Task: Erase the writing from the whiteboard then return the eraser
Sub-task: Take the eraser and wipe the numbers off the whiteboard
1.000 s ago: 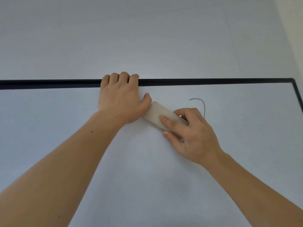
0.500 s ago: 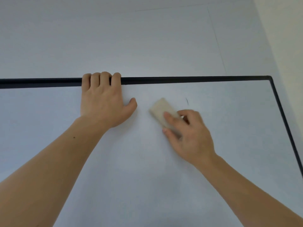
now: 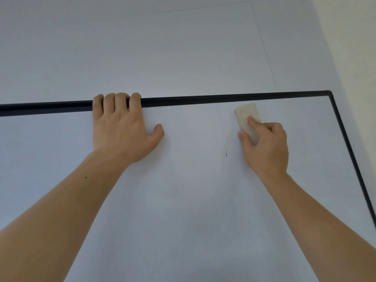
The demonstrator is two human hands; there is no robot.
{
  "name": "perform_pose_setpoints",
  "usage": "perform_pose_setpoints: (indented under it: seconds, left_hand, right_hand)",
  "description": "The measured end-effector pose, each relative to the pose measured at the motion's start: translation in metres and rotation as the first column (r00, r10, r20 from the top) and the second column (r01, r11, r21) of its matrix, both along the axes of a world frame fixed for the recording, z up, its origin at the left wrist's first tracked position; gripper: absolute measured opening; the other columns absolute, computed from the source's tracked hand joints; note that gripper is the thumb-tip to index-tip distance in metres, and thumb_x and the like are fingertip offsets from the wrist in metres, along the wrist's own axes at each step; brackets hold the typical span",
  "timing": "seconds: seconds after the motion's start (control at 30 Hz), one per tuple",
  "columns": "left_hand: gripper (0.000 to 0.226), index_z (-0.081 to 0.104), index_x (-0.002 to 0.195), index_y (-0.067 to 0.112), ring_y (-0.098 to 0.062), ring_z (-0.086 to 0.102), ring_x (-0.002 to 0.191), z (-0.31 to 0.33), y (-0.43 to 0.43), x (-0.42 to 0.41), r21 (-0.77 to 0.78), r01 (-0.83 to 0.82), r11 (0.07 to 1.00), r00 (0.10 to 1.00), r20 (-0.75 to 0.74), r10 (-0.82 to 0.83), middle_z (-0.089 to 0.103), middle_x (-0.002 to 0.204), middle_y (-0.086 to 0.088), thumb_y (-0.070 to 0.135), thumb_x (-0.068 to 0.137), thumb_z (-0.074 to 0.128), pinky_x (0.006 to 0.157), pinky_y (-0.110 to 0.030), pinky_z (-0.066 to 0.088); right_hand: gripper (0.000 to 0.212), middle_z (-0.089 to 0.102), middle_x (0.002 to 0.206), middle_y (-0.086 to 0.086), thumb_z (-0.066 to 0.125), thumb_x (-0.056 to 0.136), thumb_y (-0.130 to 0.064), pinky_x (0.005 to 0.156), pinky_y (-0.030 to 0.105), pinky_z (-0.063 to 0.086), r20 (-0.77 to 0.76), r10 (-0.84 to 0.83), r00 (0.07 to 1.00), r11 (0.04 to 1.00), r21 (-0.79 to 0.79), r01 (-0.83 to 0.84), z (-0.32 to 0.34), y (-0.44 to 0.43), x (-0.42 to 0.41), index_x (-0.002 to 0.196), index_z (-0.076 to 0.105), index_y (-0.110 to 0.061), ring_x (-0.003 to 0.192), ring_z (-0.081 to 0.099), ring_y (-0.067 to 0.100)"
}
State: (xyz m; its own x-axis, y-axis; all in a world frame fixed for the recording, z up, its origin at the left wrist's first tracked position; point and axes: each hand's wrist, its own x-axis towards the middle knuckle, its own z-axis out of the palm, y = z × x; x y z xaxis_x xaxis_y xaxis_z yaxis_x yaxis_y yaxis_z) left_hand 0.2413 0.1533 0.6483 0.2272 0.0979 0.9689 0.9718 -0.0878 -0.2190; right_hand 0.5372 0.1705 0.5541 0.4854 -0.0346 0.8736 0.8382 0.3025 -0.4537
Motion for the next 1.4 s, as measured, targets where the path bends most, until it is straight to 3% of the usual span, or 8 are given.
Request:
perform_pose_setpoints:
  seconds: [0.17,0.33,0.4,0.53,0.67,0.8,1.07,1.4]
  left_hand:
    - [0.082,0.049,0.126,-0.001,-0.044,0.047,0.113,0.0,0.0,0.002,-0.019,0.004,1.0,1.0,0.005,-0.003,0.056,0.117,-0.023,0.063,0.075,0.041,0.114,-0.056,0.022]
    - [0.083,0.048,0.13,0.001,-0.042,0.046,0.119,-0.001,-0.004,0.0,-0.041,0.02,0.999,1.0,-0.004,-0.021,0.056,0.123,-0.021,0.063,0.075,0.041,0.116,-0.055,0.021]
    - [0.084,0.047,0.133,0.002,-0.042,0.045,0.122,-0.001,-0.005,-0.003,-0.058,0.027,0.998,0.999,-0.017,-0.028,0.055,0.127,-0.02,0.063,0.075,0.041,0.117,-0.055,0.019]
    - [0.087,0.04,0.143,0.005,-0.04,0.037,0.133,-0.001,-0.011,-0.009,-0.115,0.02,0.993,0.998,-0.051,-0.026,0.049,0.138,-0.018,0.061,0.078,0.042,0.12,-0.054,0.014]
    - [0.084,0.035,0.149,0.012,-0.038,0.025,0.144,-0.008,-0.019,-0.015,-0.165,0.021,0.986,0.994,-0.099,-0.038,0.036,0.152,-0.017,0.06,0.081,0.045,0.122,-0.052,0.011]
    - [0.076,0.033,0.151,0.019,-0.032,0.012,0.153,-0.025,-0.036,-0.029,-0.248,0.094,0.964,0.987,-0.106,-0.123,0.022,0.164,-0.014,0.056,0.087,0.05,0.124,-0.049,0.006]
    - [0.068,0.045,0.144,0.014,-0.034,0.039,0.142,-0.101,-0.081,-0.086,-0.396,0.221,0.891,0.948,-0.127,-0.292,0.045,0.152,-0.014,0.047,0.085,0.045,0.12,-0.049,0.025]
    - [0.044,0.057,0.129,0.017,-0.03,0.062,0.103,-0.199,-0.115,-0.16,-0.494,0.375,0.785,0.912,0.042,-0.409,0.056,0.127,-0.008,0.031,0.087,0.057,0.094,-0.042,0.049]
  right_hand:
    - [0.041,0.055,0.112,0.004,0.066,0.087,-0.04,0.073,0.037,0.055,0.239,0.079,0.968,0.994,0.061,-0.096,-0.034,-0.005,-0.059,0.128,0.064,-0.031,0.097,0.053,0.025]
    - [0.04,0.059,0.112,0.004,0.071,0.085,-0.038,0.062,0.032,0.055,0.583,0.027,0.812,0.995,0.064,-0.079,-0.059,-0.01,-0.067,0.124,0.068,-0.03,0.093,0.059,0.026]
    - [0.039,0.061,0.112,0.006,0.07,0.085,-0.039,0.063,0.034,0.057,0.546,-0.025,0.837,0.997,0.072,-0.017,-0.055,-0.007,-0.044,0.123,0.068,-0.031,0.093,0.06,0.027]
    - [0.043,0.054,0.121,0.006,0.06,0.091,-0.043,0.071,0.043,0.057,0.151,0.017,0.988,0.997,-0.071,-0.007,-0.049,-0.011,-0.022,0.133,0.059,-0.032,0.108,0.052,0.027]
    - [0.047,0.05,0.124,0.007,0.06,0.093,-0.042,0.079,0.041,0.052,-0.056,0.072,0.996,0.985,-0.151,-0.079,-0.046,-0.017,-0.047,0.138,0.051,-0.031,0.115,0.049,0.027]
    - [0.048,0.05,0.124,0.002,0.062,0.091,-0.046,0.081,0.038,0.053,0.092,0.183,0.979,0.961,-0.228,-0.158,-0.054,-0.035,-0.093,0.136,0.051,-0.034,0.114,0.051,0.022]
    - [0.044,0.056,0.125,-0.015,0.071,0.085,-0.042,0.094,0.028,0.045,0.293,0.47,0.833,0.837,-0.447,-0.315,-0.07,-0.085,-0.178,0.127,0.055,-0.038,0.116,0.051,0.011]
    - [0.038,0.056,0.118,-0.025,0.07,0.087,-0.036,0.088,0.013,0.035,0.326,0.635,0.7,0.697,-0.634,-0.337,-0.118,-0.137,-0.251,0.122,0.057,-0.037,0.11,0.05,0.004]
